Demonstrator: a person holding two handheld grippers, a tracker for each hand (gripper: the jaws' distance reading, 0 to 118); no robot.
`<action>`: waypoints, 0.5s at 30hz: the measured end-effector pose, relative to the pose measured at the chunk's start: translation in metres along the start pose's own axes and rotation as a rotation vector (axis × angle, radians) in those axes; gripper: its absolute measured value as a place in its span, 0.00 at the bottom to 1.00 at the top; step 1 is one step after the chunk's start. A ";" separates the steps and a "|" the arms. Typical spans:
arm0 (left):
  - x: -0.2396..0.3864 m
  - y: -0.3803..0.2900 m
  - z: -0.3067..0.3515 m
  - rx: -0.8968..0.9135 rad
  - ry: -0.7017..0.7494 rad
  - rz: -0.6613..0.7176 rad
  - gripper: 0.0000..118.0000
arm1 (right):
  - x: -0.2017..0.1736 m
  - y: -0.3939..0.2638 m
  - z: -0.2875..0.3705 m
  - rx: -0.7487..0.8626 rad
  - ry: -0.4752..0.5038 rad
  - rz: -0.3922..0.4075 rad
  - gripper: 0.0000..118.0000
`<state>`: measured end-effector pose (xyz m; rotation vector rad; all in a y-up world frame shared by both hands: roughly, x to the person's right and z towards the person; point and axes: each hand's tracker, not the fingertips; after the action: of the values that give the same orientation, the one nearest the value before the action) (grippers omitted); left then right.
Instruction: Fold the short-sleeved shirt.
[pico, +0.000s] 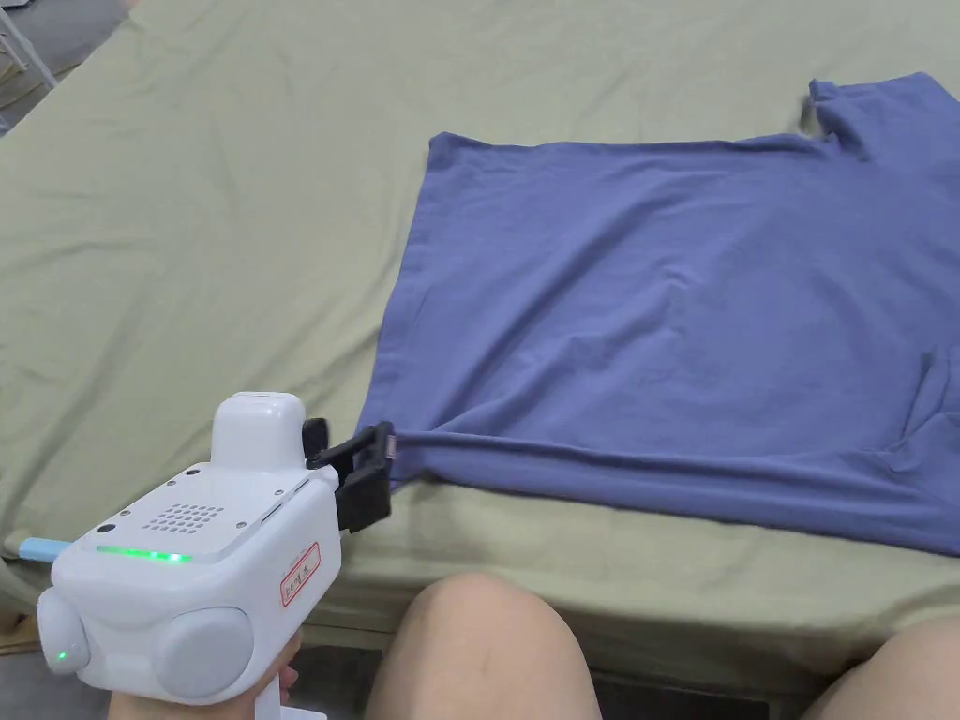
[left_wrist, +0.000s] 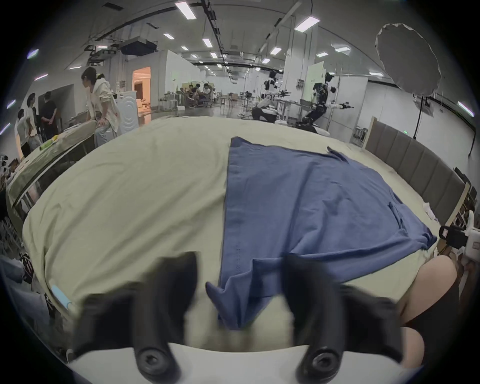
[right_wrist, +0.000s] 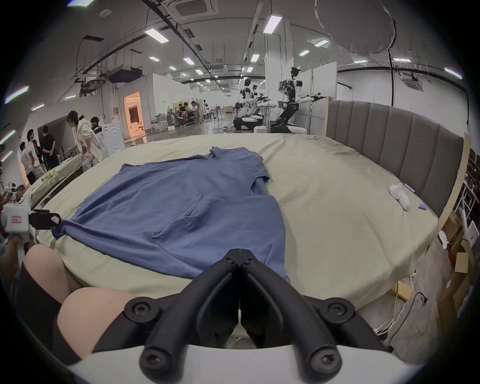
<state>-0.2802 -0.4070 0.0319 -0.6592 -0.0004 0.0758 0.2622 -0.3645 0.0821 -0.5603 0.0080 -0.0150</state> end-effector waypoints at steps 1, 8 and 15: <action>0.002 -0.001 -0.003 -0.015 0.026 -0.022 0.01 | 0.001 0.000 -0.001 -0.004 -0.001 -0.005 0.02; 0.006 -0.010 0.012 -0.014 -0.017 -0.018 0.01 | 0.009 -0.003 0.000 -0.002 -0.004 -0.017 0.02; 0.003 0.016 0.036 0.061 -0.039 0.040 0.01 | 0.024 -0.002 -0.022 -0.066 -0.041 0.028 0.19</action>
<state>-0.2794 -0.3728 0.0505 -0.5966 -0.0224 0.1267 0.2858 -0.3786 0.0649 -0.6265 -0.0238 0.0246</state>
